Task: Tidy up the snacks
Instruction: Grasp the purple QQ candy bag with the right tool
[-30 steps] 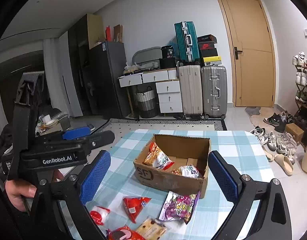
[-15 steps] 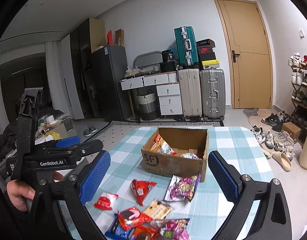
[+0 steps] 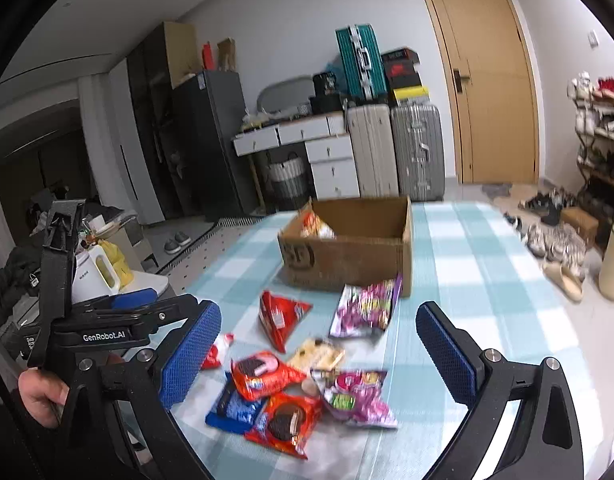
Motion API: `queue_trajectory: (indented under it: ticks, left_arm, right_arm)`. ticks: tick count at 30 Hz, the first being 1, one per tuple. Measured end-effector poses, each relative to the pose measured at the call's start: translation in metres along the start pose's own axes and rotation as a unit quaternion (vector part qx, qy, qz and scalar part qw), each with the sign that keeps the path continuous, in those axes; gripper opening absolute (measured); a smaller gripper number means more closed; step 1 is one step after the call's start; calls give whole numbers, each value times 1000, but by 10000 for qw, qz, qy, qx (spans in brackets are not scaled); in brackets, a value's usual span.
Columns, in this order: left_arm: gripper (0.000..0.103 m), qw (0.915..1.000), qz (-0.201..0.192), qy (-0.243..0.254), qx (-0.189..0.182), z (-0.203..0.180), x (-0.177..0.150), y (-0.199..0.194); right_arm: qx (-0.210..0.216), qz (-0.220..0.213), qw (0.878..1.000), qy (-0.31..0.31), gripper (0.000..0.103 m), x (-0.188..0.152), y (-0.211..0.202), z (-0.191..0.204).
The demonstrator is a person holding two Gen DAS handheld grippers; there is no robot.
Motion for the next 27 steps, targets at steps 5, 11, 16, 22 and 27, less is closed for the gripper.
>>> queue_trajectory:
  ticks: [5, 11, 16, 22, 27]
  left_arm:
    - [102, 9997, 233, 0, 21, 4, -22, 21]
    - [102, 9989, 442, -124, 7, 18, -41, 43]
    - [102, 9980, 601, -178, -41, 22, -54, 56]
    - [102, 9968, 778, -44, -183, 14, -65, 68]
    - [102, 9966, 805, 67, -166, 11, -67, 73]
  right_arm:
    - [-45, 434, 9990, 56, 100, -34, 27, -13]
    - [-136, 783, 9964, 295, 100, -61, 56, -35]
    - [-206, 998, 9938, 447, 100, -74, 77, -52]
    - [-229, 1203, 9910, 541, 95, -85, 96, -63]
    - [-154, 1424, 9876, 644, 75, -92, 109, -66]
Point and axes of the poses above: each gripper's, at about its wrist camera, not at the fingertips, and y roughly the way its jaws point, z to its left, x to its top, the point moved 10 cm from there along y, roughly the way its jaws point, and after that the axes turned 13 degrees about y, right-handed, at the moved point
